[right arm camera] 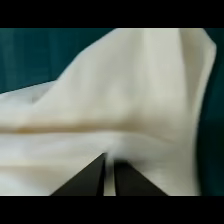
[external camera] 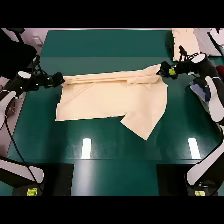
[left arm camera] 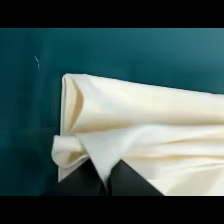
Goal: Fold the shirts.
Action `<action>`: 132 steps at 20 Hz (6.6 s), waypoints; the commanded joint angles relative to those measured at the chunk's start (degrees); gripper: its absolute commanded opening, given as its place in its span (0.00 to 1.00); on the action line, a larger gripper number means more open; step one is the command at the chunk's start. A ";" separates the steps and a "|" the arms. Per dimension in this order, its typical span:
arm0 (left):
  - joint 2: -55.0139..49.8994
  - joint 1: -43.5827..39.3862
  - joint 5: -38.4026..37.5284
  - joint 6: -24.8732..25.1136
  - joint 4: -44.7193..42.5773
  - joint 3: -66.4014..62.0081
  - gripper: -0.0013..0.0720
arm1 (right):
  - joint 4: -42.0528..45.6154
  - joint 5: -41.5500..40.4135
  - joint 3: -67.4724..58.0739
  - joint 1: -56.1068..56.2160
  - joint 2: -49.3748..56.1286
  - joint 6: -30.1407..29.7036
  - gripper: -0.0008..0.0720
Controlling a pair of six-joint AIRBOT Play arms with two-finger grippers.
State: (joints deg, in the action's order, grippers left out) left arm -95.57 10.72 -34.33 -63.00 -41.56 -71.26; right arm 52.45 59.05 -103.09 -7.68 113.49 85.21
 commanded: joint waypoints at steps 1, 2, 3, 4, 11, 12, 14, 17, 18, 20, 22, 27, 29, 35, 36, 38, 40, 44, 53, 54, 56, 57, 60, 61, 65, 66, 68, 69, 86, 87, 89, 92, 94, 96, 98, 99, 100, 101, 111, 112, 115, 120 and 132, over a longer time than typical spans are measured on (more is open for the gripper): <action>-1.18 -0.09 -1.11 2.25 -0.37 -0.07 0.22 | -2.29 3.52 0.22 -1.53 2.23 0.63 0.44; -1.14 0.11 -2.34 2.14 -0.61 -0.07 0.69 | -2.80 5.44 0.24 -2.16 1.90 -0.94 0.54; -1.14 0.70 -5.14 1.92 -0.79 -0.39 0.99 | -2.97 7.82 0.24 -3.26 0.85 -3.17 0.54; -1.11 1.73 -9.46 1.90 -0.83 -1.16 1.00 | -2.93 10.25 0.24 -4.50 -0.59 -4.90 0.54; 5.99 10.08 -35.58 -3.39 -7.10 -4.09 1.00 | -2.95 25.77 8.79 -10.29 -13.33 -7.80 0.72; 8.48 11.67 -36.98 -4.42 -10.84 -2.80 1.00 | -2.99 24.26 12.98 -11.06 -15.39 -8.41 0.72; 14.80 15.34 -37.90 -6.27 -12.76 2.08 0.83 | -3.80 20.50 22.25 -12.68 -19.34 -10.19 0.72; 23.96 17.66 -38.47 -6.49 -17.59 12.37 0.83 | -6.36 18.86 32.63 -12.90 -22.58 -14.58 0.72; 25.70 17.66 -38.53 -6.88 -19.89 15.32 0.84 | -6.49 18.56 34.60 -12.83 -22.88 -15.12 0.72; 26.91 17.66 -38.21 -7.69 -21.24 20.44 0.95 | -8.61 17.94 36.96 -12.74 -22.86 -16.22 0.72; 26.88 17.66 -38.58 -8.57 -21.18 25.11 0.95 | -9.94 18.16 37.57 -12.74 -22.88 -16.74 0.72; 26.88 17.66 -30.34 -6.73 -15.93 33.48 0.94 | -12.59 19.65 36.61 -12.74 -22.91 -17.84 0.72; 26.47 17.59 -27.32 -5.38 -11.74 34.07 0.94 | -12.31 20.13 35.52 -12.74 -22.88 -17.84 0.72; 25.07 17.59 -24.96 -3.48 -5.75 34.29 0.44 | -11.72 19.47 36.92 -12.76 -22.88 -17.79 0.72; 25.09 17.59 -25.35 -3.45 -5.75 34.29 0.23 | -11.47 18.91 37.79 -12.74 -22.88 -17.77 0.72; 25.09 17.59 -26.43 -2.95 -5.53 34.29 0.05 | -8.79 17.59 39.43 -12.74 -22.88 -16.63 0.72; 25.09 17.59 -27.23 -2.95 -5.44 34.29 0.05 | -8.96 16.52 42.12 -12.74 -22.88 -16.63 0.72; 25.09 17.59 -28.65 -2.93 -5.51 34.29 0.05 | -9.35 15.54 47.15 -12.46 -22.84 -16.76 0.72; 25.11 17.59 -29.62 -2.51 -4.26 34.29 0.05 | -9.64 2.10 49.20 -1.36 -22.84 -14.60 0.67; 25.11 17.59 -29.68 -2.51 -4.26 34.27 0.05 | -10.58 1.01 49.20 -0.26 -22.84 -14.64 0.57; 25.11 17.62 -29.90 -2.51 -4.02 33.99 0.05 | -12.55 1.14 49.05 0.76 -22.91 -14.97 0.30; 25.11 17.62 -30.14 -2.51 -3.45 33.62 0.05 | -12.46 1.99 48.63 0.76 -22.91 -15.28 0.17; 25.66 17.62 -34.86 -2.54 -2.34 30.14 0.05 | -11.74 7.54 46.97 0.26 -26.23 -16.76 0.05; 27.04 17.62 -36.70 -2.56 -2.19 28.98 0.05 | -11.76 8.68 47.01 -0.55 -29.42 -16.76 0.05; 39.85 17.59 -42.01 -7.48 -4.52 27.17 0.05 | -8.57 13.86 47.98 -3.72 -45.24 -14.01 0.05; 43.89 17.62 -42.18 -9.73 -6.62 27.17 0.05 | -6.19 14.47 49.22 -4.04 -49.62 -12.37 0.05; 49.86 17.59 -42.93 -13.38 -9.70 27.17 0.05 | -4.33 14.78 53.00 -5.60 -58.71 -9.35 0.05; 50.77 17.59 -43.60 -14.45 -9.90 27.17 0.05 | -4.35 14.71 55.43 -6.67 -63.39 -7.67 0.05; 33.33 4.24 -6.49 -11.82 -3.78 31.47 0.05 | -4.24 -13.31 52.00 3.85 -42.93 -5.75 0.05; 31.32 2.38 -3.56 -12.04 -3.34 31.47 0.05 | -4.22 -14.14 49.57 4.55 -40.30 -5.62 0.05; 27.74 0.79 -1.62 -11.98 -3.19 30.73 0.05 | -4.22 -14.10 44.94 4.61 -35.58 -5.09 0.05; 23.47 0.81 0.37 -11.96 -3.43 29.03 0.05 | -4.22 -11.43 38.47 4.20 -29.20 -5.14 0.05; 23.23 0.81 3.02 -11.87 -3.54 28.89 0.05 | -4.17 -7.13 35.54 2.99 -26.43 -5.14 0.27; 23.19 1.03 3.13 -11.54 -5.77 26.95 0.23 | -4.15 -5.60 35.06 -0.35 -26.56 -5.18 0.41; 23.21 2.23 1.55 -11.74 -7.39 24.06 0.86 | -3.37 -5.35 36.50 -5.53 -29.11 -5.22 0.64; 23.21 3.21 0.37 -11.72 -7.56 22.40 0.86 | -2.08 -4.13 37.20 -8.41 -30.60 -5.57 0.72; 23.21 4.28 -0.83 -11.74 -7.54 20.61 0.86 | -0.90 -2.03 37.51 -10.97 -31.63 -6.01 0.77; 23.21 5.05 -2.05 -11.74 -7.54 18.86 0.86 | -0.81 0.96 37.83 -13.27 -32.33 -7.39 0.82; 23.52 4.96 -14.12 -12.00 -2.56 11.67 0.86 | -8.59 23.76 38.18 -17.68 -22.16 -26.23 0.98; 23.52 4.96 -14.56 -11.98 -2.60 11.67 0.86 | -9.31 24.24 38.18 -17.66 -20.81 -26.62 0.99; 23.56 4.96 -15.17 -11.98 -2.54 11.67 0.86 | -8.94 24.46 38.18 -17.66 -17.51 -26.75 0.98; 23.58 4.96 -15.82 -11.96 -2.49 11.67 0.86 | -9.46 18.78 38.14 -16.92 -14.95 -26.73 0.98; 23.63 4.96 -14.75 -11.76 -2.54 11.67 0.86 | -7.21 20.22 28.68 -15.76 -20.74 -24.06 0.98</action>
State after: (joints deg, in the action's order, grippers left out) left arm -71.99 15.73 -49.58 -74.94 -44.10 -59.53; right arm 44.10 81.36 -72.93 -23.64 94.04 60.55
